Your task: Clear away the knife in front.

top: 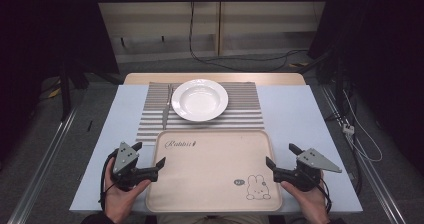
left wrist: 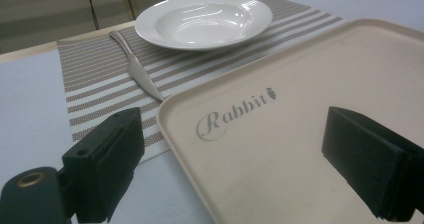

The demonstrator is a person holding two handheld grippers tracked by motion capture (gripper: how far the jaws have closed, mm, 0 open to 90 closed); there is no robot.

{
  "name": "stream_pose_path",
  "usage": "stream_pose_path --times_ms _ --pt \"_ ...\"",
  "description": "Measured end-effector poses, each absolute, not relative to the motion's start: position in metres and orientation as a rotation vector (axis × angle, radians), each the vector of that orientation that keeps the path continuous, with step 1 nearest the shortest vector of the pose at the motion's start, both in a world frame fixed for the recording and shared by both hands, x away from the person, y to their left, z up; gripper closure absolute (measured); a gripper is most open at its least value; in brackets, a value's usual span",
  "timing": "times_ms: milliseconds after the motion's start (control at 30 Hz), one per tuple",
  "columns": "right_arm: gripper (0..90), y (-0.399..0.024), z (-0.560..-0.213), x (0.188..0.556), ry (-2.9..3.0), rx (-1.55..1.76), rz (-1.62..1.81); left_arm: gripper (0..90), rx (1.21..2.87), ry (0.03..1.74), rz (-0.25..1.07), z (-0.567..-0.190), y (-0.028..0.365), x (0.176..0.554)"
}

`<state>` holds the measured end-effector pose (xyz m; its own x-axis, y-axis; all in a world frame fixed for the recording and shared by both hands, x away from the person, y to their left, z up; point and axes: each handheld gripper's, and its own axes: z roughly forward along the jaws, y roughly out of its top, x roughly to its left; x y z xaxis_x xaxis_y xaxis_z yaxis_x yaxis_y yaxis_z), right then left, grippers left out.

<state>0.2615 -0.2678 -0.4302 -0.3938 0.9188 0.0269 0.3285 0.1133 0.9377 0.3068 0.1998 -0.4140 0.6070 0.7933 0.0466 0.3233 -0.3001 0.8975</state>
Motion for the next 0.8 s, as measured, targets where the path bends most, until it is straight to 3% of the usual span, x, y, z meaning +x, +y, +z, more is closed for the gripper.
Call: stream_pose_path --times_ms 567,800 --pt "8.7 -0.267 -0.432 0.267 1.824 1.217 1.284 10.3 1.886 0.966 0.553 -0.41 0.202 0.319" --pt "7.3 -0.267 -0.433 0.268 1.827 1.224 1.286 8.7 1.885 0.961 0.584 -0.406 0.202 0.327"
